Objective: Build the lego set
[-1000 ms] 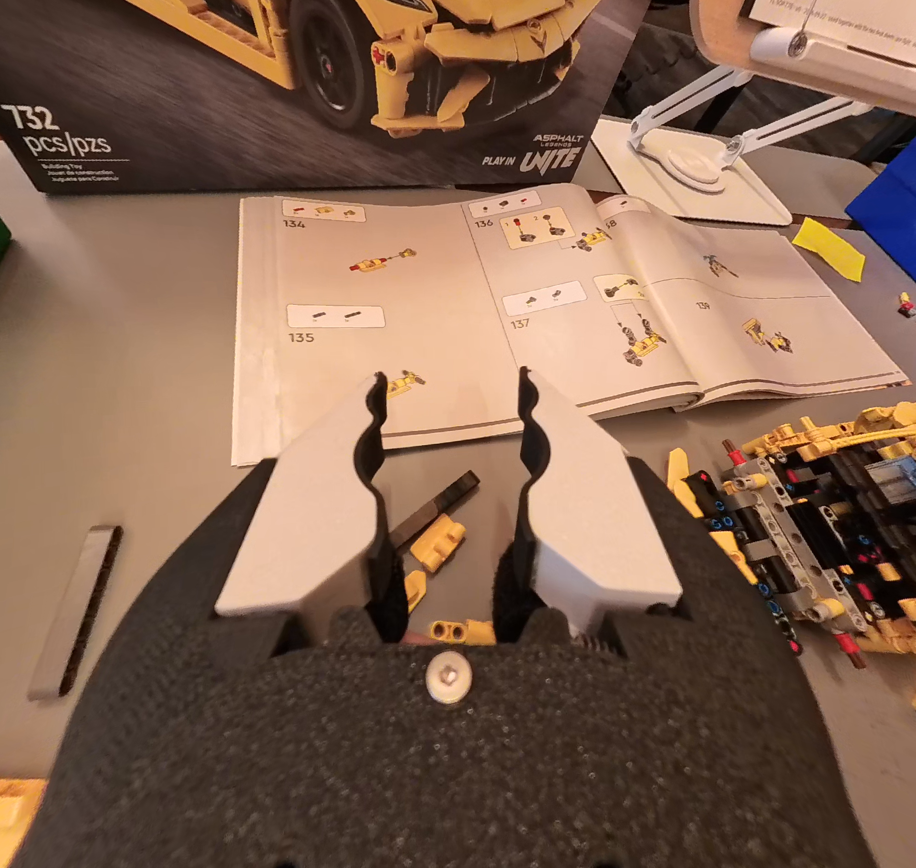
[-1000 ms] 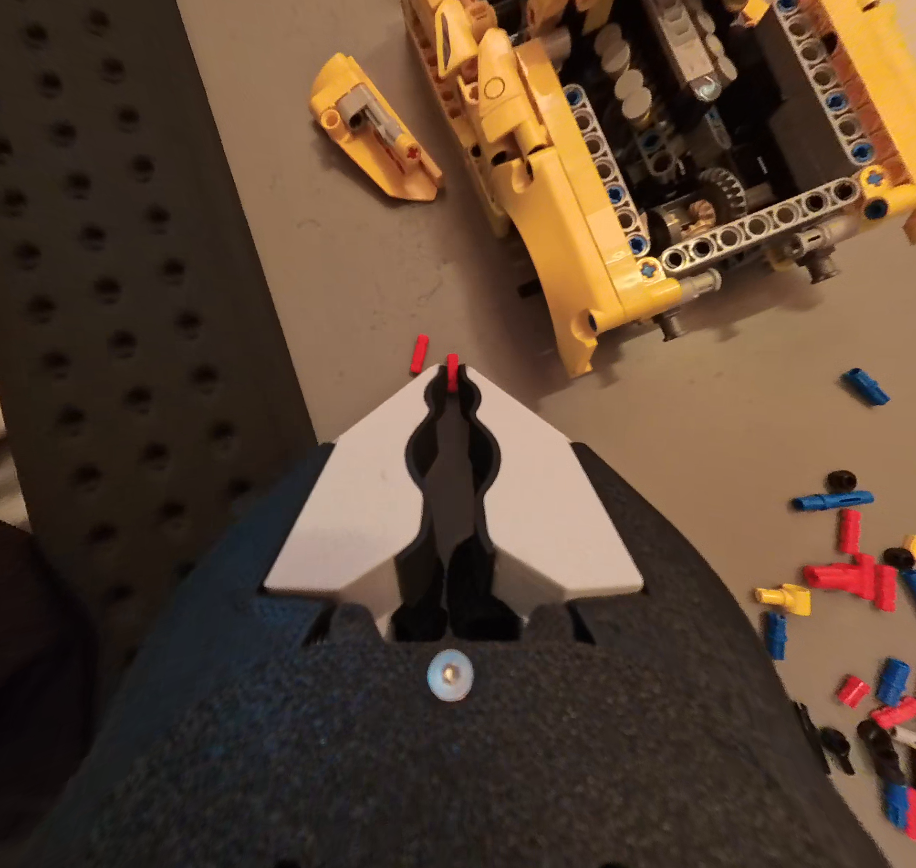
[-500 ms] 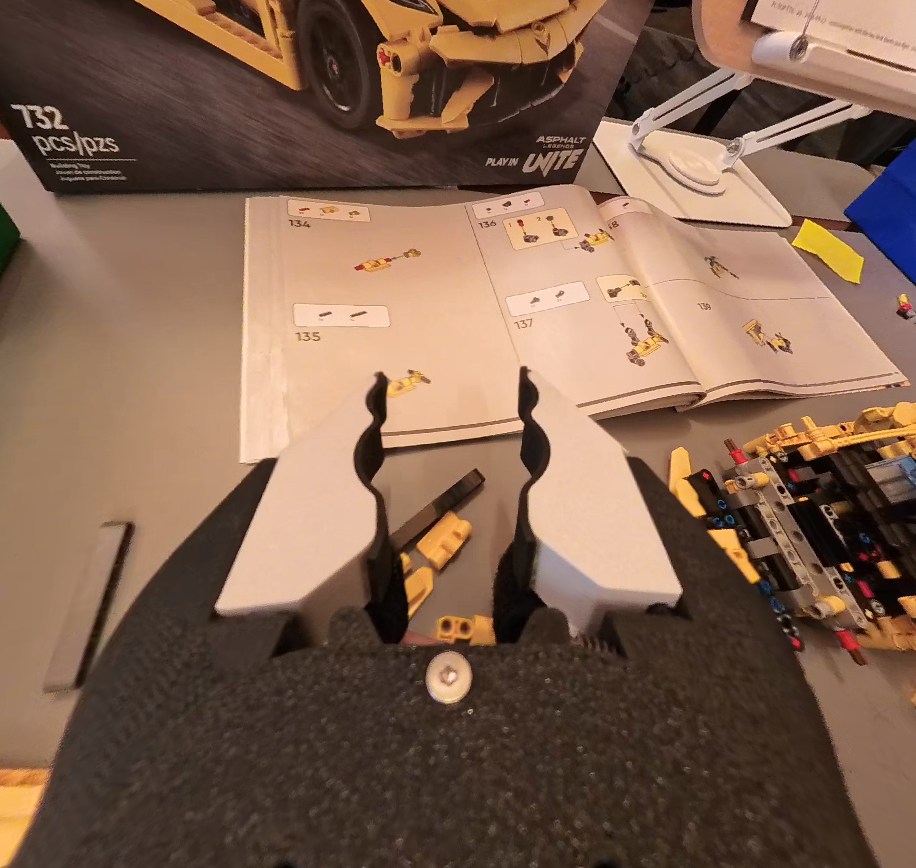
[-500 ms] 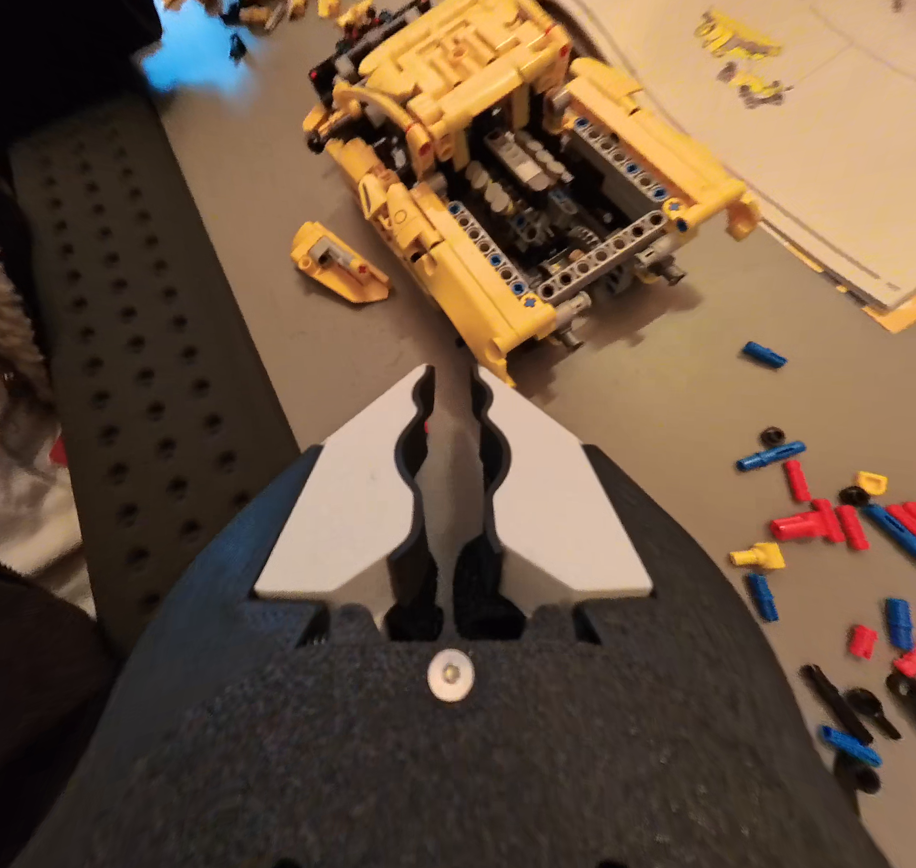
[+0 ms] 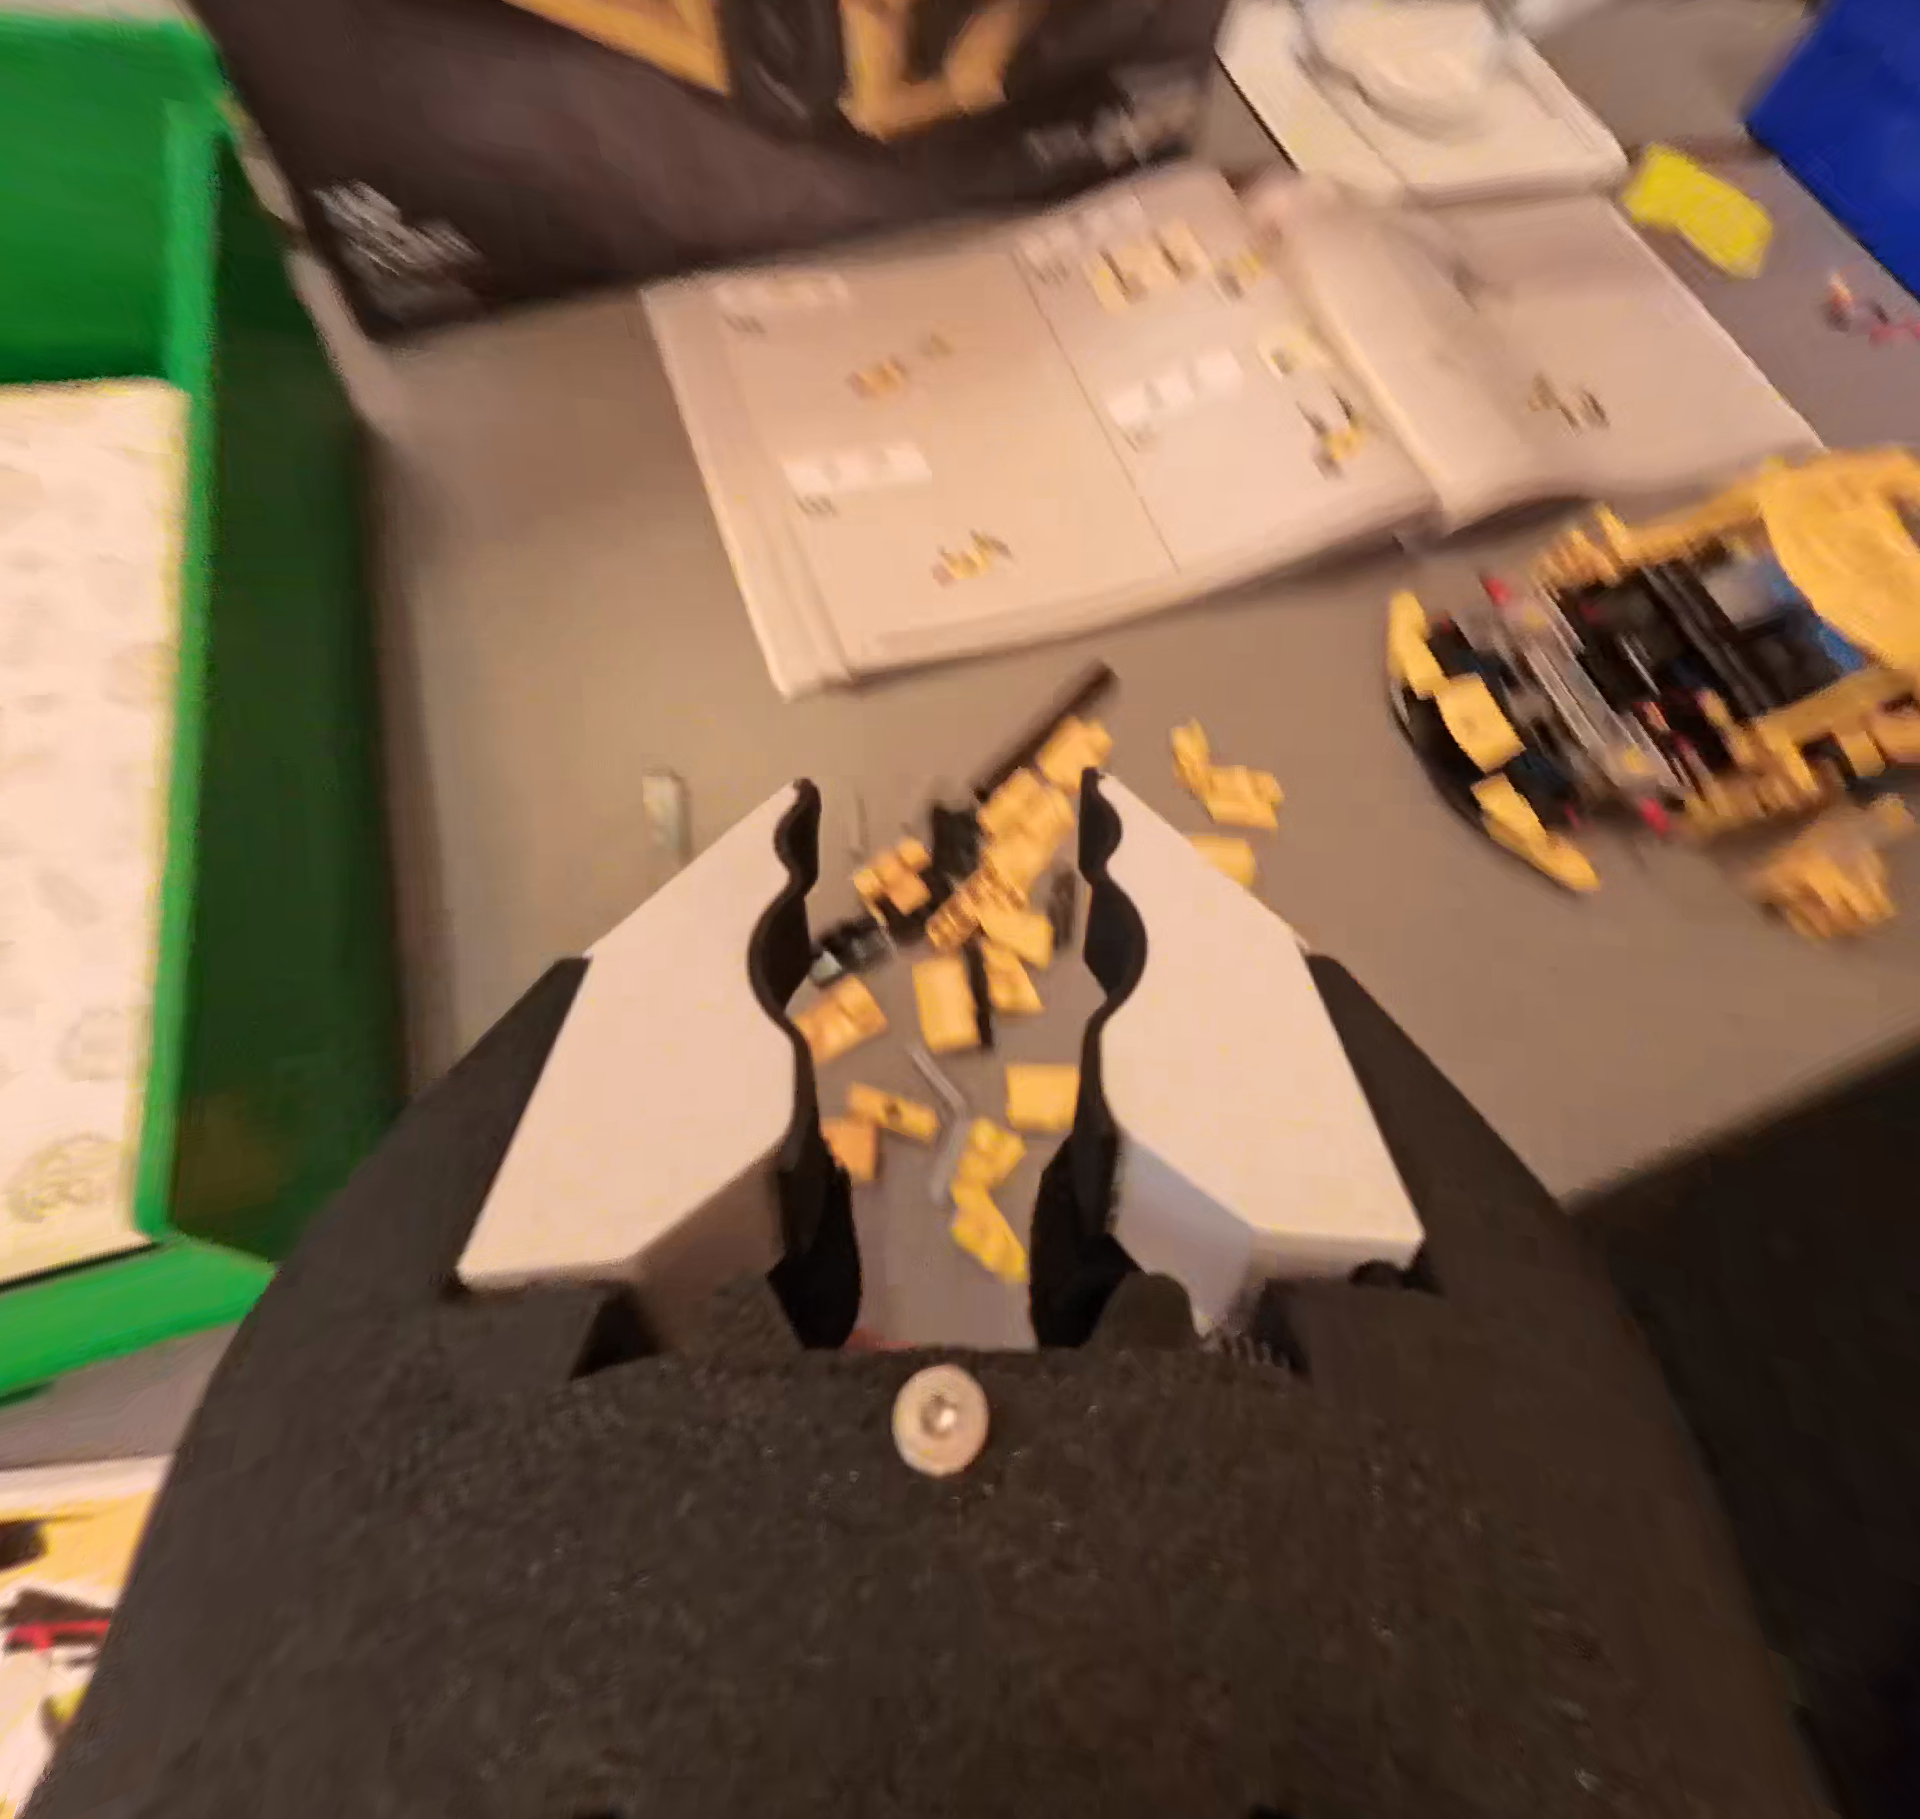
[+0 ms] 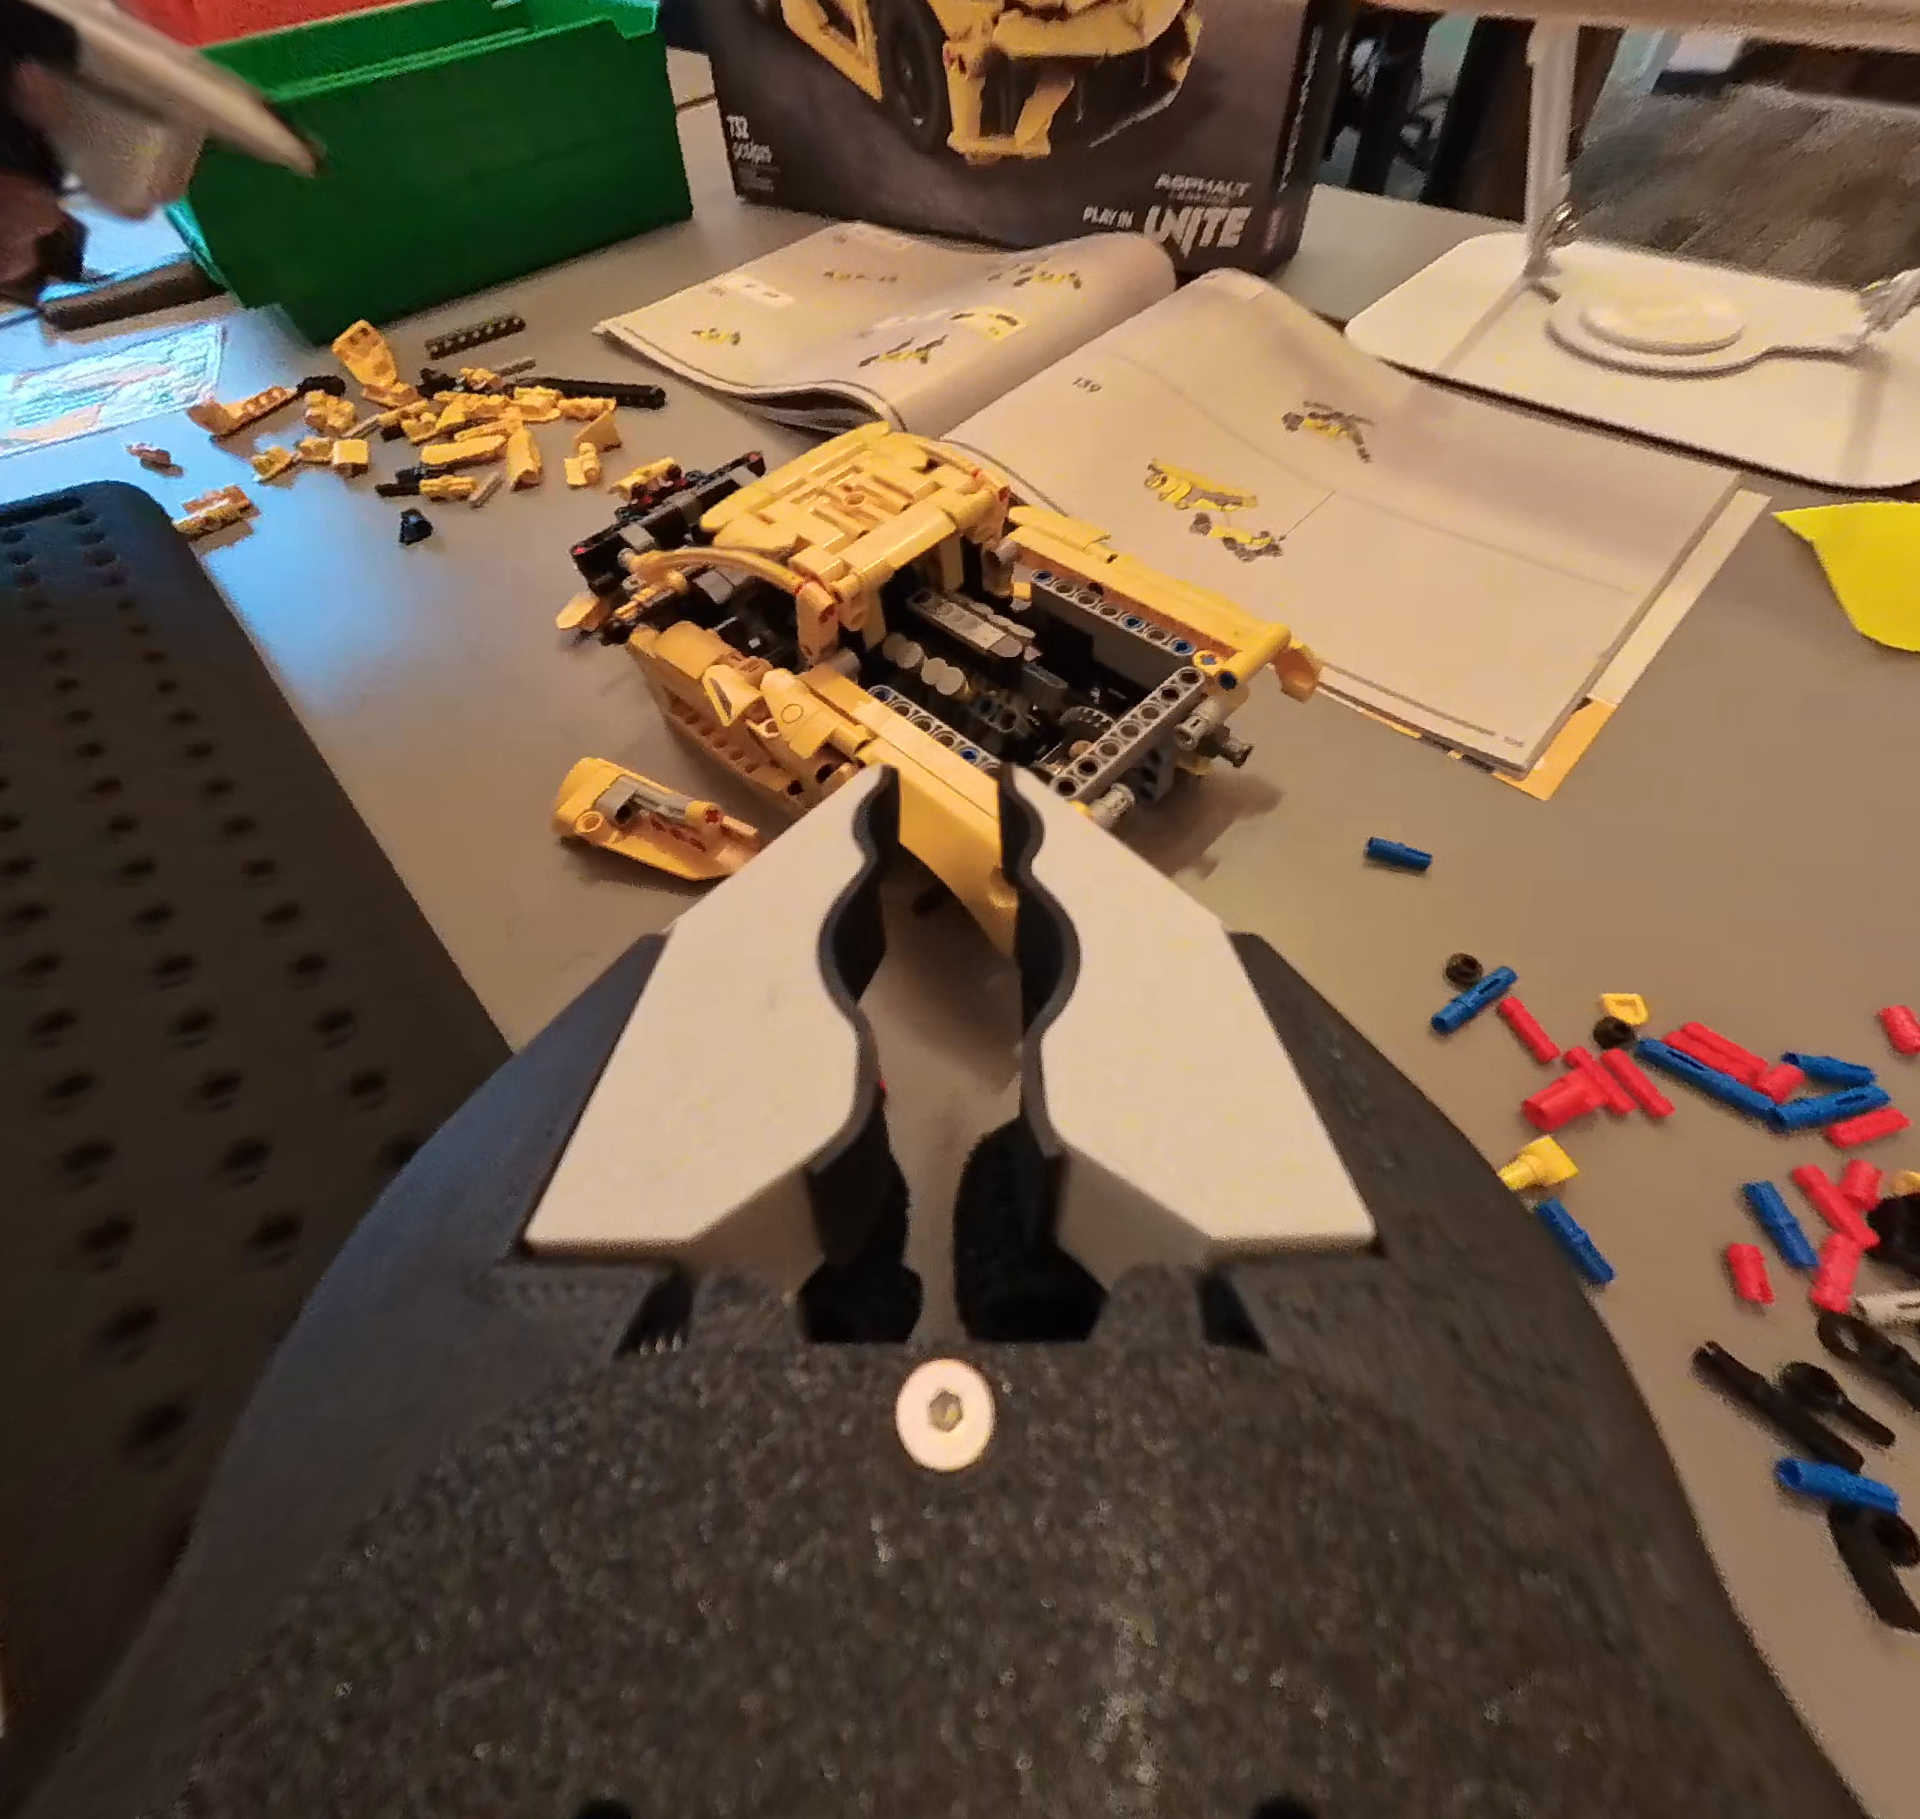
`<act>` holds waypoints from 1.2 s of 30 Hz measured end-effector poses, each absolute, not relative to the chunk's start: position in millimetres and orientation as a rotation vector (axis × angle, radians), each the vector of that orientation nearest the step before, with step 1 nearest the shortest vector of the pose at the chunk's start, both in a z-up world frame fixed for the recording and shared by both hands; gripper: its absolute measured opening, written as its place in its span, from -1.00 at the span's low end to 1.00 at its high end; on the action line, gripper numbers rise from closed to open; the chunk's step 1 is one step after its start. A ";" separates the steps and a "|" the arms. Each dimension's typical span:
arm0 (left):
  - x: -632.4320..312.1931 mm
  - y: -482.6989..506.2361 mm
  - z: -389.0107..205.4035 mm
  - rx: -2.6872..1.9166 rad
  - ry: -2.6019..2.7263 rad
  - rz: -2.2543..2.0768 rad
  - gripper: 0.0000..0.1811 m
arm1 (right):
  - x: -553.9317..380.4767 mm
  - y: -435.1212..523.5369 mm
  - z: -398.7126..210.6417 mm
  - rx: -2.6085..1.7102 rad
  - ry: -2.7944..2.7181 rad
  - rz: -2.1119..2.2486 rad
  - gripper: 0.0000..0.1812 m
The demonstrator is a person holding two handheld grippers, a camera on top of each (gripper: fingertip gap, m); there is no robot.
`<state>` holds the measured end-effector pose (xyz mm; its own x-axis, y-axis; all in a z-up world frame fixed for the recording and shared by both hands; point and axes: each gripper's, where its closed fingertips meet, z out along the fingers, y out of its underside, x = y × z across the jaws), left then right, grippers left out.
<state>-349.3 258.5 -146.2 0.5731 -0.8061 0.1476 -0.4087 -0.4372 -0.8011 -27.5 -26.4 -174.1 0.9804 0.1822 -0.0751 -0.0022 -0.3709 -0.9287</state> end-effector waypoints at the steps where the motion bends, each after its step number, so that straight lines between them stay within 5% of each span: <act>1: -350.8 241.1 -154.3 -2.075 1.040 -0.723 -0.44 | -26.6 -26.8 -172.3 -1.934 -0.129 0.175 -0.81; 8: -355.4 150.7 -188.3 -2.146 1.229 -1.025 -0.44 | -31.9 -26.6 -177.5 -1.955 -0.200 0.112 -0.81; 29: -408.8 143.2 -238.1 -2.462 1.218 -0.486 -0.47 | -39.0 -24.9 -187.6 -2.008 -0.247 0.135 -0.86; 36: -400.6 158.7 -245.1 -2.410 1.260 -0.321 -0.74 | -41.2 -24.4 -192.3 -2.034 -0.272 0.116 -0.87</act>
